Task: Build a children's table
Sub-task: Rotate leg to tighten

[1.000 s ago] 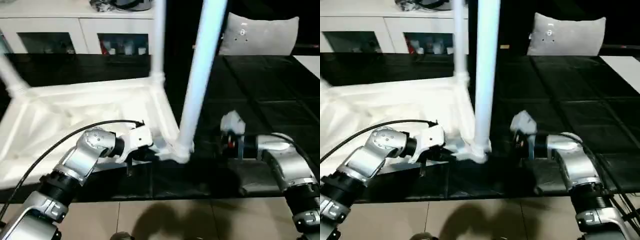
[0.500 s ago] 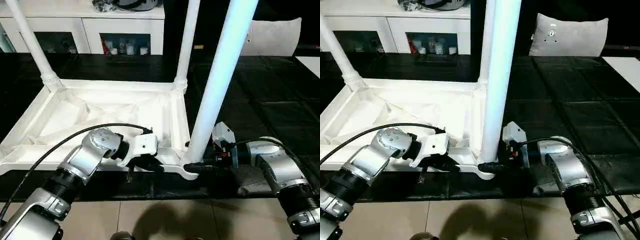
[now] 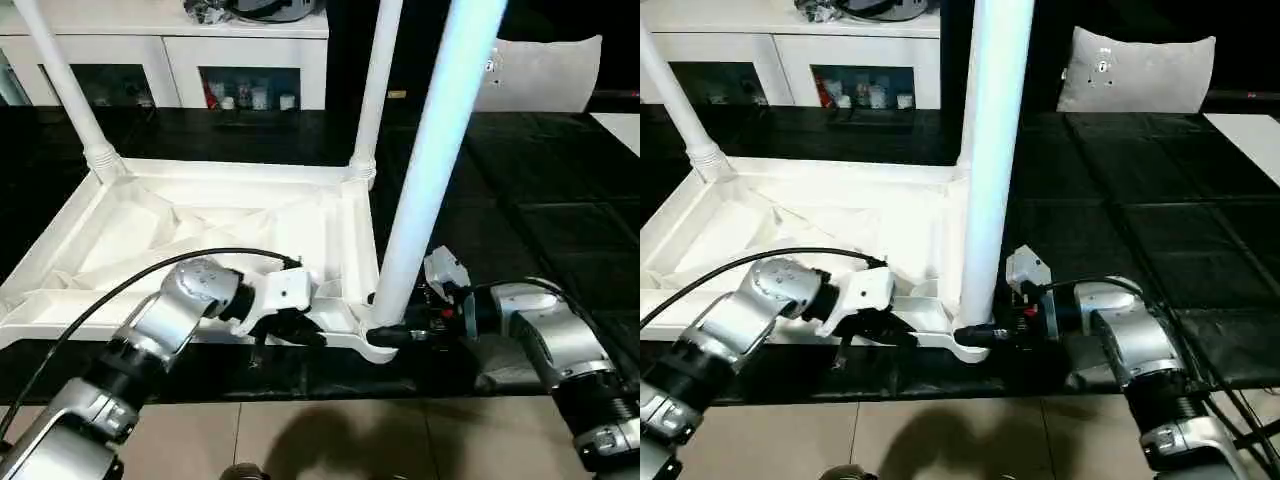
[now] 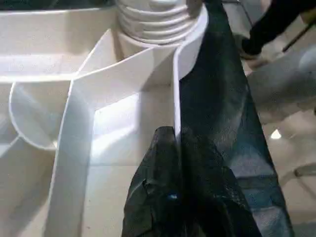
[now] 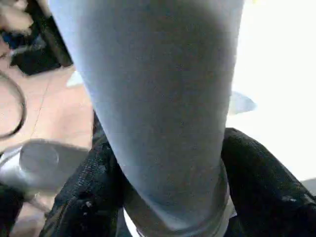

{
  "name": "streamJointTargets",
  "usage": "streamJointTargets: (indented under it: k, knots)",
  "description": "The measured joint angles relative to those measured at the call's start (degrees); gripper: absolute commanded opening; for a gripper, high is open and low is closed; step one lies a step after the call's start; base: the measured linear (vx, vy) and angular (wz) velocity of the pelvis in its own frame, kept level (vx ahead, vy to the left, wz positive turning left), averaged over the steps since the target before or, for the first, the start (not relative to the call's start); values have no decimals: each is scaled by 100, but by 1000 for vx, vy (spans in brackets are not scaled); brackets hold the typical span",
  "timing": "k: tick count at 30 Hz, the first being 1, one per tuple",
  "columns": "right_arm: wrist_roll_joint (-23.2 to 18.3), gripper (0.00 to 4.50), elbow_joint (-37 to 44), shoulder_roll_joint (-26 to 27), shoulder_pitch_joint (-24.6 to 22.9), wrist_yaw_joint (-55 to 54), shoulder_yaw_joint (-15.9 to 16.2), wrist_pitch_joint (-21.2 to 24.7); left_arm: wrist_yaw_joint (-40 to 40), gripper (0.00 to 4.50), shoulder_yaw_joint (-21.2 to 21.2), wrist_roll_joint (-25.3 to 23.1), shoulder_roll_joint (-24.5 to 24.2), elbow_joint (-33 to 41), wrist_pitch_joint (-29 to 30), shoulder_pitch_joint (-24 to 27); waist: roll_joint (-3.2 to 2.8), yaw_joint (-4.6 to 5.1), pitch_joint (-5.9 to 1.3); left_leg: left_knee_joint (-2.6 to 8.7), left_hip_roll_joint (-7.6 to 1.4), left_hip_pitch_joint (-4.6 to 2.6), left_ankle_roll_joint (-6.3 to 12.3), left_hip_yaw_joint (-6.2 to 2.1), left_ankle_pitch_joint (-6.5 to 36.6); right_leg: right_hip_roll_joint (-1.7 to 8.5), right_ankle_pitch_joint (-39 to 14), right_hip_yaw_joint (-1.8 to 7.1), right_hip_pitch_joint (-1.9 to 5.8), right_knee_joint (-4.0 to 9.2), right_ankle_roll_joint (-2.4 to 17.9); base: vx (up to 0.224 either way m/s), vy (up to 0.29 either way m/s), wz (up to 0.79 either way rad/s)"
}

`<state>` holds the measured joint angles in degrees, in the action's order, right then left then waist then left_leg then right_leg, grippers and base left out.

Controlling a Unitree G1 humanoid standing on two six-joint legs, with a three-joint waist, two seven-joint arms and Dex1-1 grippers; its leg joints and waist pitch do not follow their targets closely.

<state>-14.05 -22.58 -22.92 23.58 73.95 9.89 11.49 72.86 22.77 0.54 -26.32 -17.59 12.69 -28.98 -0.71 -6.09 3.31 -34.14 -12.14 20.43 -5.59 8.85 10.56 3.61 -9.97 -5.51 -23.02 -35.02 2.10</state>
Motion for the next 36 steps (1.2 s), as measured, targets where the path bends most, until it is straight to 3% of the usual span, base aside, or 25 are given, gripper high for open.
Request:
streamJointTargets:
  k: [2, 6, 10, 14, 15, 20, 30, 36]
  knots:
    - [27, 258, 12, 161, -1, -450, -55, 98, -260, 0, -76, -5, 16, 85, 250, 40, 0, 72, 0, 0, 2, -5, -1, 1, -1, -1, 2, 0, 2, 0, 1, 0, 0, 0]
    - [370, 257, -174, 889, 163, -2268, -421, 329, -1434, 0, -400, -291, 530, 247, 1017, 142, 1, 297, 0, 0, 13, -27, -2, -1, 0, -1, 4, 14, 20, 2, 1, 0, 0, 0]
    - [539, 256, -474, 1413, 380, -3598, -736, 306, -2281, 0, -575, -369, 1113, 252, 1474, 141, 0, 363, 0, 8, 17, -11, -1, -2, 1, -4, 2, 12, 8, 7, -4, 0, 0, 0]
    - [575, 256, -526, 1598, 424, -4124, -833, 286, -2660, 0, -620, -385, 1347, 265, 1692, 111, -22, 310, -14, 27, 17, -7, -1, 6, 1, -5, -11, 10, 4, 8, -19, 0, 0, 0]
    - [560, 312, -524, 1637, 409, -4154, -910, 291, -2711, 0, -619, -396, 1380, 265, 1730, 96, -22, 293, -13, 28, 17, -4, -1, 6, 1, -7, -11, 9, 3, 8, -19, 0, 0, 0]
    - [470, 353, -452, 1660, 340, -4084, -1000, 270, -2740, 0, -578, -429, 1381, 265, 1720, 63, -32, 272, -7, 25, 15, -2, -1, 4, 1, -3, -9, 9, -1, 10, -17, 0, 0, 0]
    - [383, 442, -202, 663, 40, -2388, -669, -225, -2056, 0, -357, -467, 767, -205, 638, -101, -50, 198, 3, 23, 16, 7, 0, 1, 0, -4, -9, 1, -3, 11, -17, 0, 0, 0]
    - [235, 442, -115, 59, 80, -1236, -550, -285, -1049, 0, -174, -314, 229, -320, -43, -134, -50, 88, 3, 21, 3, 0, 1, 0, 1, -3, -1, 0, -5, 11, -3, 0, 0, 0]
